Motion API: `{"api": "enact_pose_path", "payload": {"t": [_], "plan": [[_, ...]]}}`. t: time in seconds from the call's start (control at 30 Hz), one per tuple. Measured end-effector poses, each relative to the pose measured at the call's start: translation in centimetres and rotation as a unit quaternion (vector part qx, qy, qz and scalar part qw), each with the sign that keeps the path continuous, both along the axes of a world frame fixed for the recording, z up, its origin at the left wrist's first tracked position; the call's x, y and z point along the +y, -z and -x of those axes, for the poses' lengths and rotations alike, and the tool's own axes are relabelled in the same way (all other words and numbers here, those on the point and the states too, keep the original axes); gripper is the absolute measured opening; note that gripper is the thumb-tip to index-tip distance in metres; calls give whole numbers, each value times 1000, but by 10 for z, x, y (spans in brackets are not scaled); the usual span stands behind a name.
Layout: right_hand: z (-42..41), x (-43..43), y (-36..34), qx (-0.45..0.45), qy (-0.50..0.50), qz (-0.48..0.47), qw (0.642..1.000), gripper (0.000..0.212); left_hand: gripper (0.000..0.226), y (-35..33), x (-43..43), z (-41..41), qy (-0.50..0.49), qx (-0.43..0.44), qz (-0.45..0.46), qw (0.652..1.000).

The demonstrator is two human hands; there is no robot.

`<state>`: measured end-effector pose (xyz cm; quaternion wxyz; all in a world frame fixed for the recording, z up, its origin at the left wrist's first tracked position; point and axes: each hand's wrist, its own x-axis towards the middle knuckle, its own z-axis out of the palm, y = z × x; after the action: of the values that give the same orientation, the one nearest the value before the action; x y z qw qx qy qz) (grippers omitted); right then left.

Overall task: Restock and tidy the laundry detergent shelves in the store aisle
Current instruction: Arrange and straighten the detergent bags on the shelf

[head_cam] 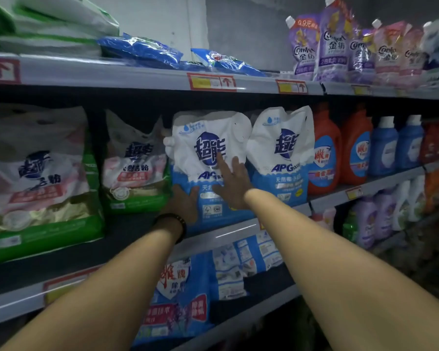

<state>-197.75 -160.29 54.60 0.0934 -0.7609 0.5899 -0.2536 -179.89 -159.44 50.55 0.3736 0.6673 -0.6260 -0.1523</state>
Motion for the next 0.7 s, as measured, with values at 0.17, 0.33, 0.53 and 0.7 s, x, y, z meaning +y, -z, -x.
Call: {"api": "enact_pose_path", "payload": {"t": [0.17, 0.33, 0.53, 0.7], "plan": [[29, 66, 37, -202, -3, 49, 978, 59, 59, 28, 71, -3, -21, -57, 107, 992], [35, 161, 117, -361, 16, 79, 929, 18, 29, 80, 152, 2, 81, 22, 186, 979], [21, 241, 246, -477, 105, -8, 873, 14, 27, 183, 212, 11, 104, 52, 109, 987], [27, 259, 322, -466, 125, -98, 870, 14, 20, 259, 231, 16, 89, 78, 23, 993]]}}
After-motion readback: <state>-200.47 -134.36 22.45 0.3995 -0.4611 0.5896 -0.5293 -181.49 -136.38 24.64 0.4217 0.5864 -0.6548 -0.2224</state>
